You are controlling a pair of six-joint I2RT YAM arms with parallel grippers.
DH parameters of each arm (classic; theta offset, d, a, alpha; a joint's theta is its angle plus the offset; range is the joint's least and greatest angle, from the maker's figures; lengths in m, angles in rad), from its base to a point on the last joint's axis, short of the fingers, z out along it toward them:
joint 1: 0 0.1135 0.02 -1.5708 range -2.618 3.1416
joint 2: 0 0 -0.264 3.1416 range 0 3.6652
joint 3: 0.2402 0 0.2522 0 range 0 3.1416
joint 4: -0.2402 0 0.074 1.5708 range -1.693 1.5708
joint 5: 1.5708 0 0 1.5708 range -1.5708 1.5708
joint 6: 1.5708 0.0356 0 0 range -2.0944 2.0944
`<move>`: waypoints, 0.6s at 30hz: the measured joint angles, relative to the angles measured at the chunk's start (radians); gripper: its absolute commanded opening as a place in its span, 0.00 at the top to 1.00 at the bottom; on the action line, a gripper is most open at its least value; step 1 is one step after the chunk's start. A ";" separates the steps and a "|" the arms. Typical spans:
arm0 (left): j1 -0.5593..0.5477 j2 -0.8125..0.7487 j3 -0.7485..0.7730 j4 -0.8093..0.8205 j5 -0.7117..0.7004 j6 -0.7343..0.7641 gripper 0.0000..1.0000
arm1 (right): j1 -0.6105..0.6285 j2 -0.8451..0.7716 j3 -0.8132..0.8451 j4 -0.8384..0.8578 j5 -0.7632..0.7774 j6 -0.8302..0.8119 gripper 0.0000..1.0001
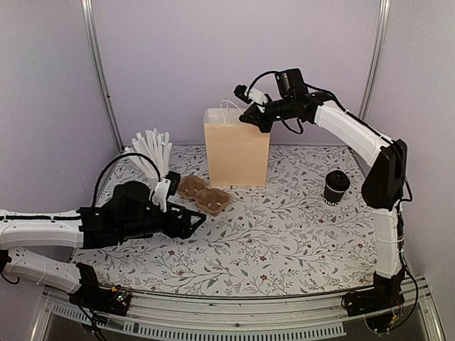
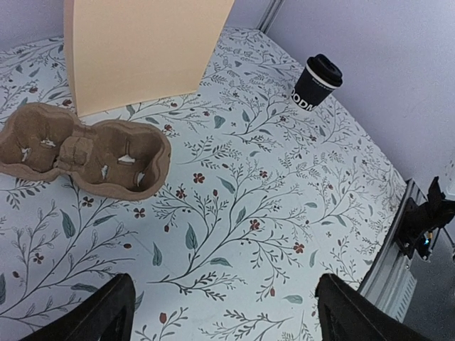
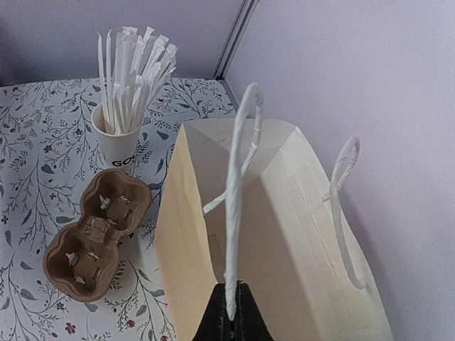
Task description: Pack the takeout coffee
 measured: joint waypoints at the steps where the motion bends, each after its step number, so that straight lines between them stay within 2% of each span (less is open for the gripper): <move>1: 0.000 -0.003 -0.001 -0.001 -0.002 0.000 0.09 | 0.000 -0.002 0.000 -0.005 0.001 -0.004 1.00; 6: 0.000 -0.034 -0.002 -0.002 -0.013 0.002 0.09 | 0.002 -0.097 -0.104 -0.033 0.022 -0.038 1.00; 12: 0.022 -0.037 -0.001 -0.018 -0.033 0.012 0.13 | 0.002 -0.308 -0.258 -0.079 0.046 -0.067 1.00; 18: 0.089 0.025 0.059 -0.123 -0.041 0.000 0.19 | 0.002 -0.493 -0.442 -0.105 0.010 -0.076 1.00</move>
